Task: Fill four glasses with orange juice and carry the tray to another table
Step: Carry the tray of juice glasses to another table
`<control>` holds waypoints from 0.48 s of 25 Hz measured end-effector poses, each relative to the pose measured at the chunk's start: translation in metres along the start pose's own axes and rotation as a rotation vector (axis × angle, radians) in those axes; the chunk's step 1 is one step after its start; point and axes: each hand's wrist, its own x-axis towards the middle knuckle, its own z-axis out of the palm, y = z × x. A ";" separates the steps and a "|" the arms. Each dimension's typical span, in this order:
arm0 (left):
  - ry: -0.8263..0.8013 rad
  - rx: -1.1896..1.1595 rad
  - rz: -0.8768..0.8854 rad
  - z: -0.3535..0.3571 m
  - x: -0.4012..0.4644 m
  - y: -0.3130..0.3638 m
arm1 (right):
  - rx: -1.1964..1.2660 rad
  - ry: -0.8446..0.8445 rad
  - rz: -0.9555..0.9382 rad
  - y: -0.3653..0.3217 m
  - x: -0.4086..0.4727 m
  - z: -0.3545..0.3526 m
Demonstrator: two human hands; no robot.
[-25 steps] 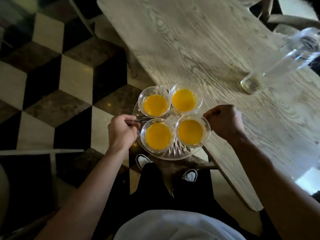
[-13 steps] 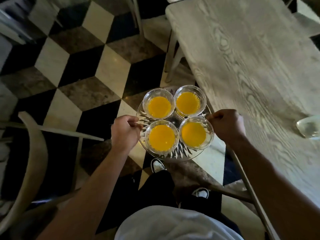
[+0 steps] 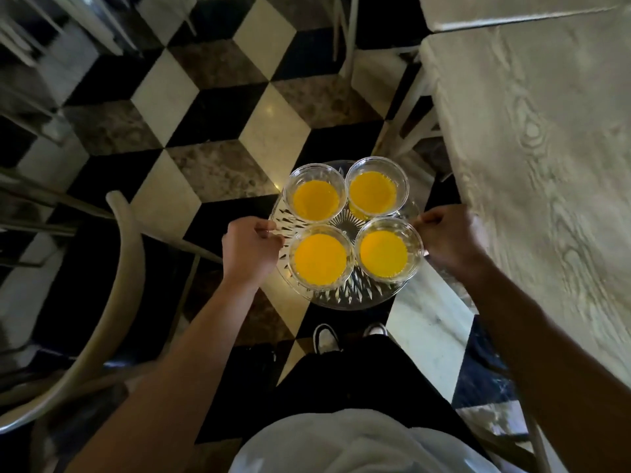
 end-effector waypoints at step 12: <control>0.090 -0.049 -0.076 -0.009 0.072 0.025 | -0.003 -0.100 -0.098 -0.053 0.093 0.022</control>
